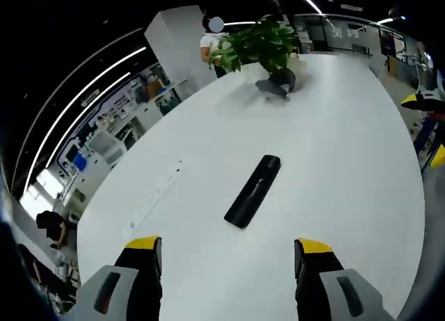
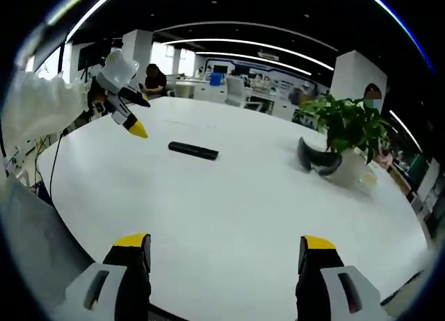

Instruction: Press the specified remote control buttons in sequence, fully releasing each button before pressing the next.

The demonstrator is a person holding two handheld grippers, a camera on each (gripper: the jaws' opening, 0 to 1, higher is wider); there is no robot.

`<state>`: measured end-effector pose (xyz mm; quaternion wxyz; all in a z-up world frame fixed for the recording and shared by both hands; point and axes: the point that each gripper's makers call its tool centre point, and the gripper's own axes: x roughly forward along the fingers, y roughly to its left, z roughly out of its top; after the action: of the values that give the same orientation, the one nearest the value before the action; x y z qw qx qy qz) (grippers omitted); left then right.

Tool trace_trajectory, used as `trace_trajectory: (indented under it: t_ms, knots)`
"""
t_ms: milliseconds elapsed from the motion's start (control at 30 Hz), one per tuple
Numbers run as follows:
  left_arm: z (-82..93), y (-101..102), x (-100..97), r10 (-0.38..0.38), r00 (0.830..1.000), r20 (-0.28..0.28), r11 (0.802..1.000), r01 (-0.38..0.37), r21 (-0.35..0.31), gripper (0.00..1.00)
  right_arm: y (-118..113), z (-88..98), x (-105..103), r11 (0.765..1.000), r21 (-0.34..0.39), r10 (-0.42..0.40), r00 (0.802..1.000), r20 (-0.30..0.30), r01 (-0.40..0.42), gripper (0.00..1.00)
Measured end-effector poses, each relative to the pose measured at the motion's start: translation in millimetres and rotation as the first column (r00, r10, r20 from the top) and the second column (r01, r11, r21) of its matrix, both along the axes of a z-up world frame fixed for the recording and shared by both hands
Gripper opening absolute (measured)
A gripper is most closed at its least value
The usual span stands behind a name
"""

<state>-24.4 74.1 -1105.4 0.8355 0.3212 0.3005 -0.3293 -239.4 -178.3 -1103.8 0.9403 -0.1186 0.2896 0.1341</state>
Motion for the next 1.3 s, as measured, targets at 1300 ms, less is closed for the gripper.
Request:
trace_trajectory:
  t_ms: [1300]
  knots:
    - [-79.1,-34.0,48.6,-0.275,0.904,-0.329,0.909,0.356,0.218,0.65,-3.7,-13.5,-2.1,1.000,-0.029,-0.002,0.998,-0.065,0.000,0.78]
